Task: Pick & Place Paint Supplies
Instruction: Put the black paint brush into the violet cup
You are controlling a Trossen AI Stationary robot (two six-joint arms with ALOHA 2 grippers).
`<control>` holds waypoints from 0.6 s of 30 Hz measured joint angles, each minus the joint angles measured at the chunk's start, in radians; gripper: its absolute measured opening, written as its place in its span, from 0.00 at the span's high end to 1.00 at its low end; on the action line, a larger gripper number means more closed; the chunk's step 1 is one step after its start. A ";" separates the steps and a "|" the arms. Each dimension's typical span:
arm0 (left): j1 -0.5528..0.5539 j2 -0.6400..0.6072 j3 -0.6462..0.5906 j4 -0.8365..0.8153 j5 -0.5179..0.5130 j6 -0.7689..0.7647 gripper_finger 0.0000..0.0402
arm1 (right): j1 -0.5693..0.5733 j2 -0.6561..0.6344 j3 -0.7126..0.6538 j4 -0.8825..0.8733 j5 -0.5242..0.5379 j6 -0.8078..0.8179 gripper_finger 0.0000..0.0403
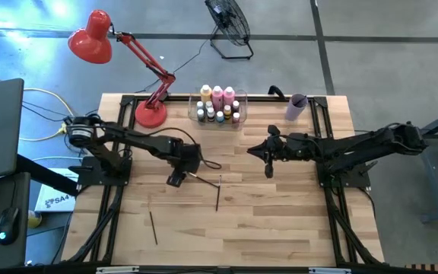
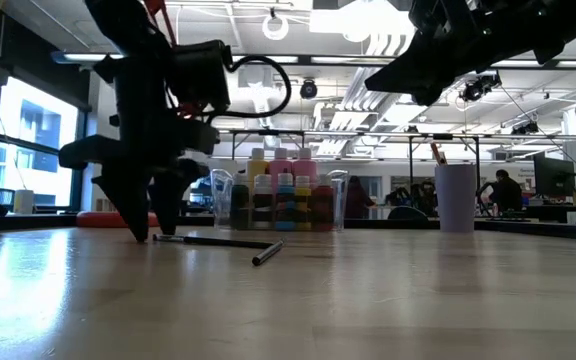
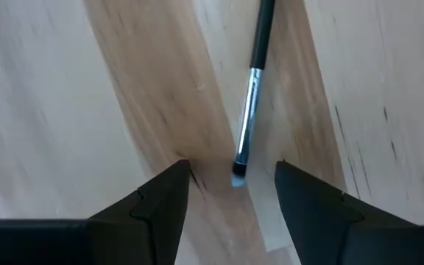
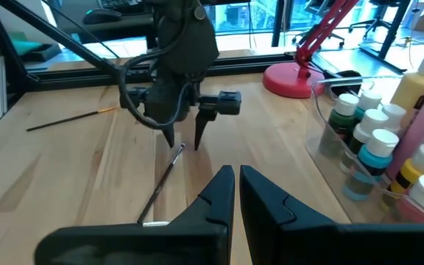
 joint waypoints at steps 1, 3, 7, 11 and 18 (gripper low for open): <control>0.001 0.007 0.001 0.000 0.003 -0.007 0.51 | 0.000 0.000 0.000 0.000 0.000 0.000 0.96; 0.003 0.017 0.003 0.000 0.005 -0.017 0.51 | 0.000 0.000 0.000 0.000 -0.001 0.000 0.96; 0.003 0.019 0.003 0.003 0.004 -0.023 0.51 | 0.000 0.000 0.000 0.000 0.000 0.000 0.96; 0.003 0.020 0.002 0.007 0.003 -0.033 0.51 | 0.000 0.000 0.000 0.000 -0.001 0.000 0.96; 0.003 0.022 0.000 0.029 -0.005 -0.089 0.63 | 0.000 0.000 0.000 0.000 -0.001 0.000 0.96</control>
